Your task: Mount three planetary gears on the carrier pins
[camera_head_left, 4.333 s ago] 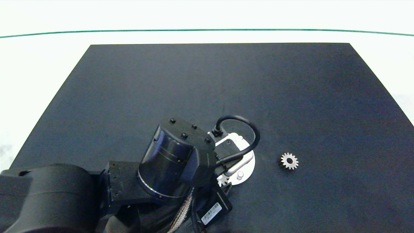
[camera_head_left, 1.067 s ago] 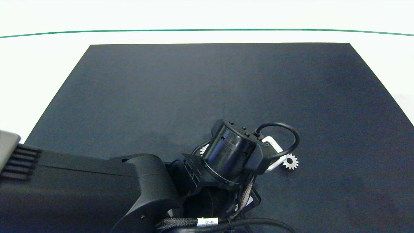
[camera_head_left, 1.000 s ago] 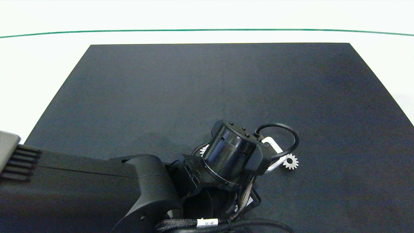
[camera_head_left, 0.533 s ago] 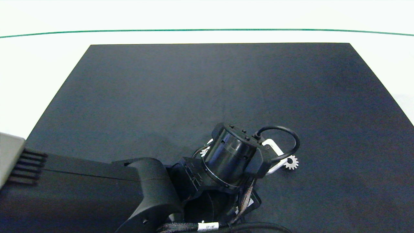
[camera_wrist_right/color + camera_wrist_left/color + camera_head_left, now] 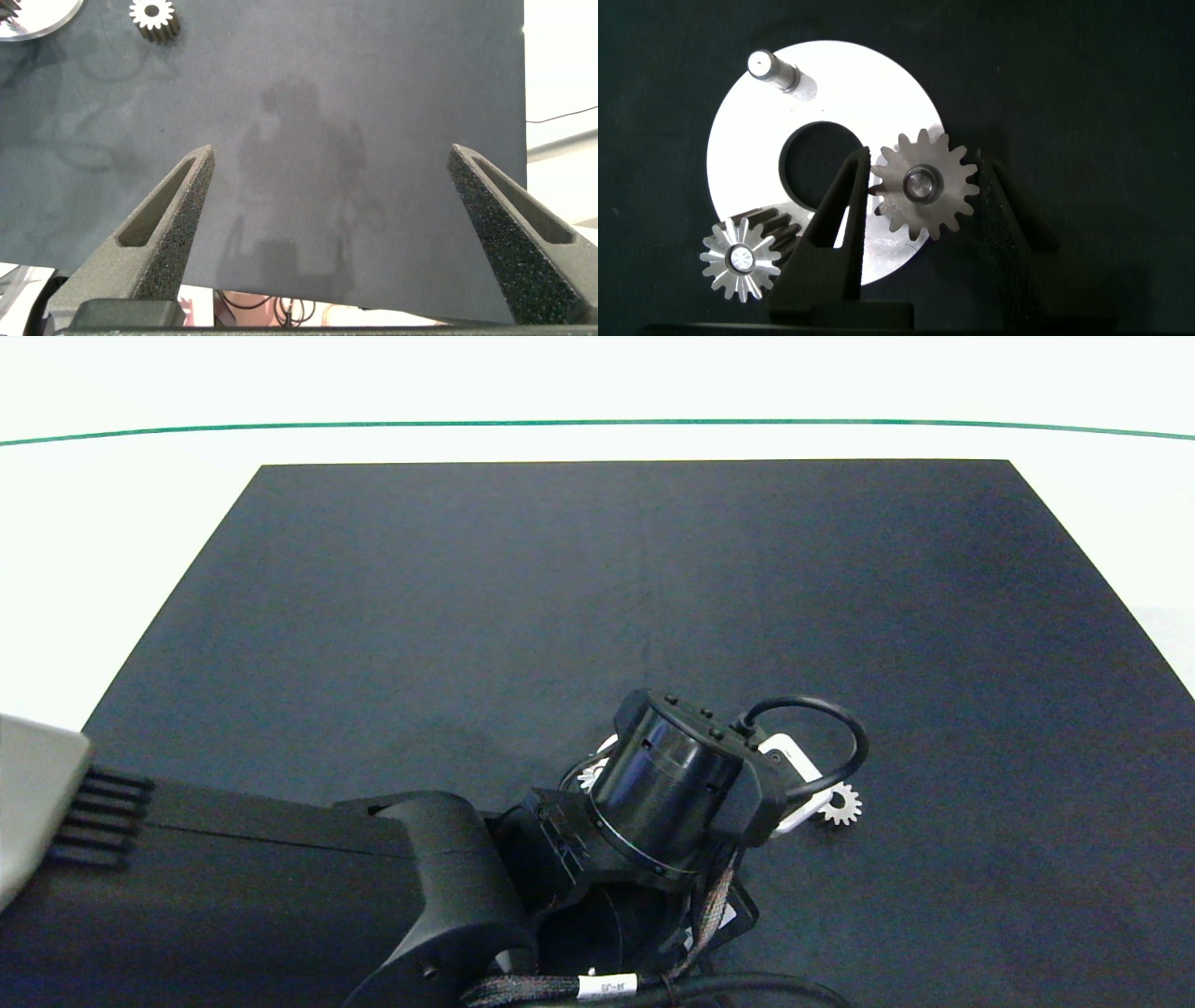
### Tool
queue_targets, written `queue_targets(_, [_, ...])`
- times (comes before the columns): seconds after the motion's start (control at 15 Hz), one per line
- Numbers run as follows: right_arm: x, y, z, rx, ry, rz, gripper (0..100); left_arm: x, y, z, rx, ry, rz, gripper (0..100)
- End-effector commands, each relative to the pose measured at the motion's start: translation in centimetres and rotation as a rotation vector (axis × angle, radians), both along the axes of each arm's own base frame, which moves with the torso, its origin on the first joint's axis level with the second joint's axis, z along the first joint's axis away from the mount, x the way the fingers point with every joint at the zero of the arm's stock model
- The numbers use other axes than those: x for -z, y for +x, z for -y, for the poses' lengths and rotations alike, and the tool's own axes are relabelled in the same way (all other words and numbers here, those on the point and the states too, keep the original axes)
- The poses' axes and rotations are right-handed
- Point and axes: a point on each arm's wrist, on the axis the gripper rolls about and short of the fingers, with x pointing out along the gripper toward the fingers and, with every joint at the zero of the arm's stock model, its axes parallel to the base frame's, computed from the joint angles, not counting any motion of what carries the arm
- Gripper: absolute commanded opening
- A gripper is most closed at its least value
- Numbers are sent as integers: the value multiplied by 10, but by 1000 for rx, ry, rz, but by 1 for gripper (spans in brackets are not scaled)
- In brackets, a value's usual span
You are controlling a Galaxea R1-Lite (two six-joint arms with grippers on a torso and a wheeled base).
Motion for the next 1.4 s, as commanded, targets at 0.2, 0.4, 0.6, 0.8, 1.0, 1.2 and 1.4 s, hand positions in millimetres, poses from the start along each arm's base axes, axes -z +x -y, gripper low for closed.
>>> queue_targets(0.2, [0,1,0,0,0,-7,100,4,1,2,-1,10,-4,0])
queue_targets(0.4, [0,1,0,0,-2,-7,100,4,1,1,-3,9,-5,0])
queue_targets(0.6, [0,1,0,0,-2,-7,100,3,1,1,-3,5,-2,0])
queue_targets(0.8, [0,1,0,0,-2,-7,100,2,1,1,-2,-9,5,100])
queue_targets(1.0, [0,1,0,0,-2,-7,100,2,1,1,-3,-11,5,100])
queue_targets(1.2, [0,1,0,0,-2,-7,100,2,1,2,-1,-10,4,100])
queue_targets(1.4, [1,1,0,0,0,-9,100,-6,-4,-13,-15,-24,8,100])
